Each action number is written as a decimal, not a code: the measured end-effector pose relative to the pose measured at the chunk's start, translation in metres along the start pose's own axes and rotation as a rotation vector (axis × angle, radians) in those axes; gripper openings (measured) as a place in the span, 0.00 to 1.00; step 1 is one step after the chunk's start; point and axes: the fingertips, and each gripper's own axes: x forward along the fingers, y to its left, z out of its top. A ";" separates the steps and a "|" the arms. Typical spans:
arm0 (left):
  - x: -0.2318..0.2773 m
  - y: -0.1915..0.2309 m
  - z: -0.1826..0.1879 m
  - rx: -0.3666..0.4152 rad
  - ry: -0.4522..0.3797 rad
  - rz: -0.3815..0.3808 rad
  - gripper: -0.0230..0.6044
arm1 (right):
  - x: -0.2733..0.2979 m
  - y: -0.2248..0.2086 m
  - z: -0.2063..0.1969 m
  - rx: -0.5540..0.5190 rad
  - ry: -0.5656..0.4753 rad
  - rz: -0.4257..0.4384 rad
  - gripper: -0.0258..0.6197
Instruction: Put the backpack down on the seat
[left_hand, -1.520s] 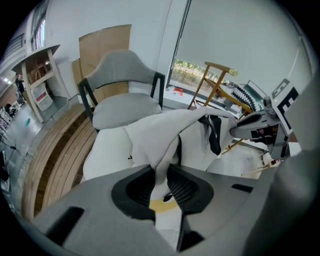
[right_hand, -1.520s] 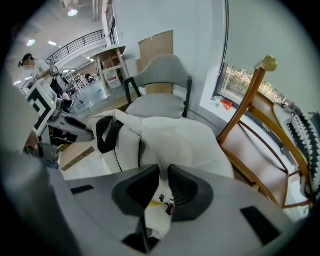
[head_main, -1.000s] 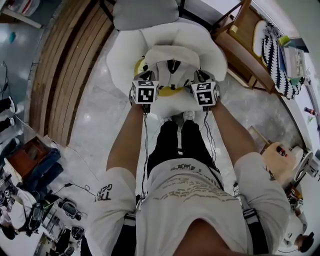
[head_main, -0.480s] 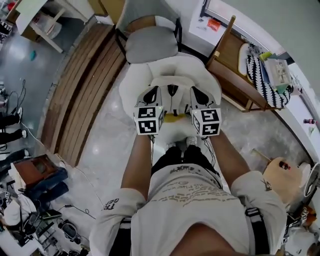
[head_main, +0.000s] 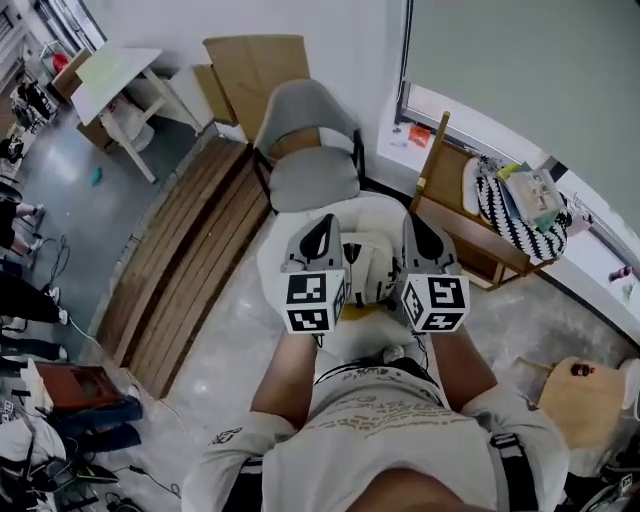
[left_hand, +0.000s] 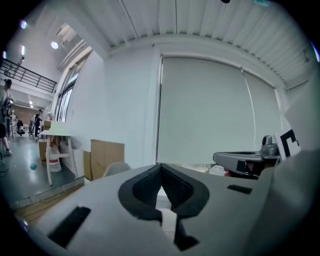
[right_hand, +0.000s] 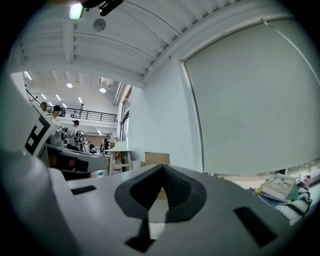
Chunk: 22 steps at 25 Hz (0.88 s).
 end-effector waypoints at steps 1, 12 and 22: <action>-0.002 -0.002 0.010 0.017 -0.023 -0.003 0.07 | -0.003 -0.003 0.009 -0.001 -0.024 -0.010 0.08; -0.010 -0.009 0.029 0.048 -0.069 -0.016 0.07 | -0.021 -0.015 0.019 -0.013 -0.052 -0.055 0.08; -0.011 -0.011 0.032 0.021 -0.075 -0.021 0.07 | -0.017 -0.012 0.019 -0.011 -0.042 -0.026 0.08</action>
